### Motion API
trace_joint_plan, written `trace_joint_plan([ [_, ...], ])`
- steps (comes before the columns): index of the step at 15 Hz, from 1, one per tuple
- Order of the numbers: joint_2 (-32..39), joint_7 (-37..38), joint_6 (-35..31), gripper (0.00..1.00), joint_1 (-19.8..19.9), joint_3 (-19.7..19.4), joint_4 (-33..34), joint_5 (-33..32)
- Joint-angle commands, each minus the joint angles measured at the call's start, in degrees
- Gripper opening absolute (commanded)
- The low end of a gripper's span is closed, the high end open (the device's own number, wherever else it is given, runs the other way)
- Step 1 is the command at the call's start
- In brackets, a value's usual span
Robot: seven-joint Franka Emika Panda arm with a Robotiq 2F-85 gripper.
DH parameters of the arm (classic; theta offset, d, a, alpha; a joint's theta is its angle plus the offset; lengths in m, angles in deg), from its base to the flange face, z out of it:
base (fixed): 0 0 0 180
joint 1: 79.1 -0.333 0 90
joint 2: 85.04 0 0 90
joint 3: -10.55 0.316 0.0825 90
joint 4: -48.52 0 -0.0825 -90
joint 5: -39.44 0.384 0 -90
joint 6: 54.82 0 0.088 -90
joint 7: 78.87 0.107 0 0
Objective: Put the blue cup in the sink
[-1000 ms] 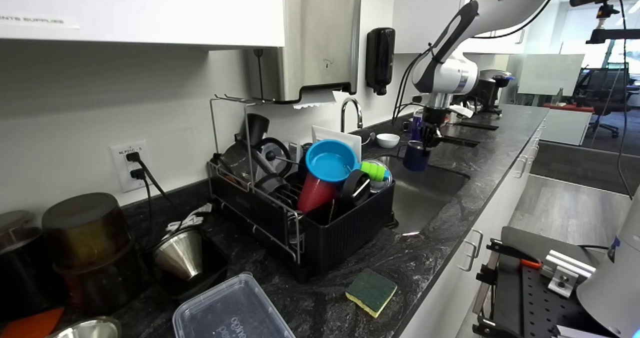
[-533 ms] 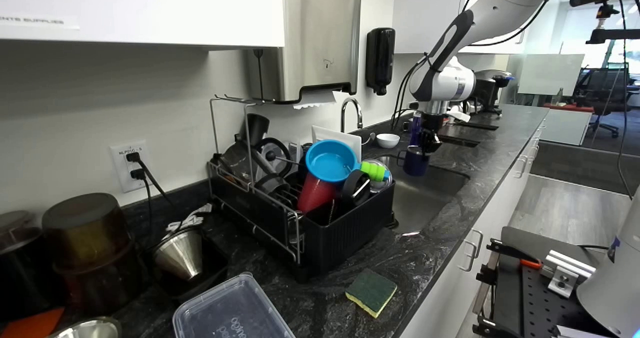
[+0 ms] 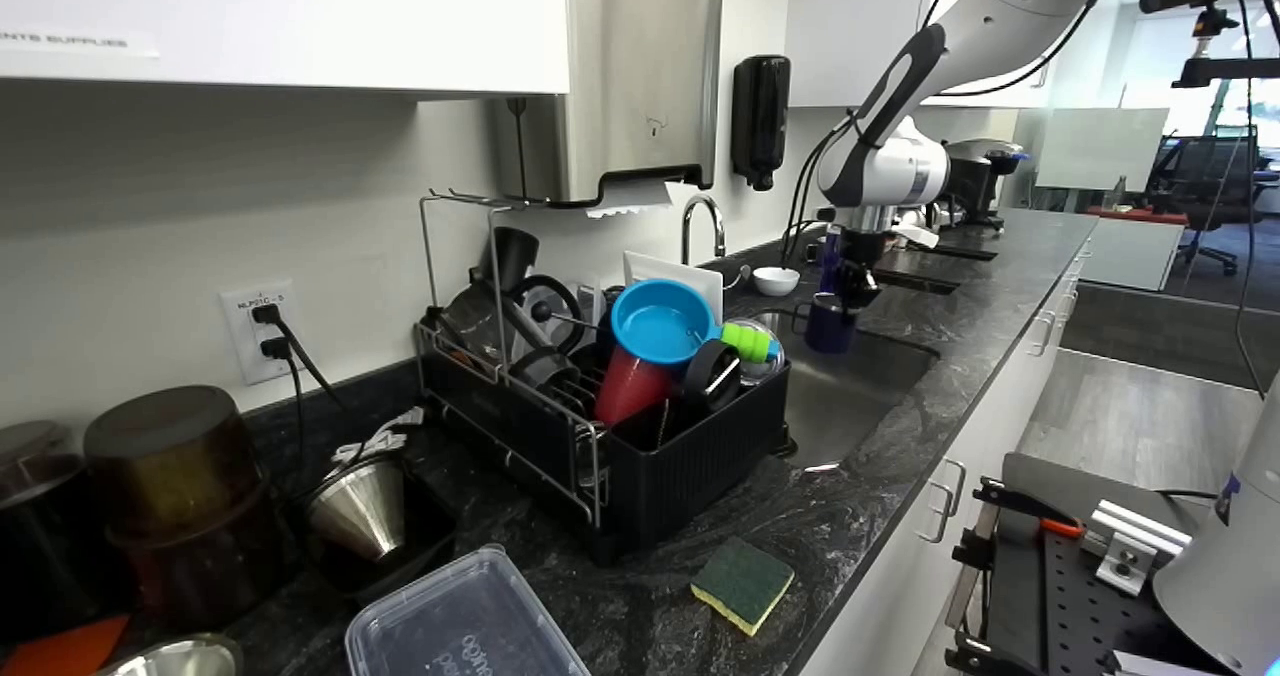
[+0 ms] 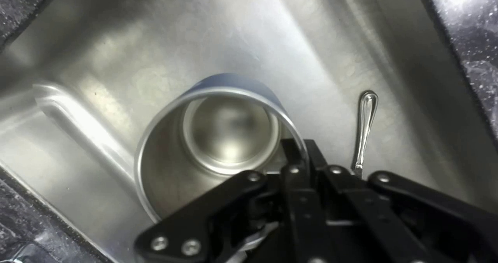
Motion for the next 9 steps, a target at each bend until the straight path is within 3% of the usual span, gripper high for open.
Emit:
trace_joint_plan([
  [1,-0.3,1.1,-0.1,0.07,1.7,1.8,0.0,-1.3],
  [8,-0.2,1.1,0.0,0.07,1.8,1.9,-0.1,-1.3],
  [9,-0.2,1.1,0.0,0.02,1.8,1.9,-0.1,-1.3],
])
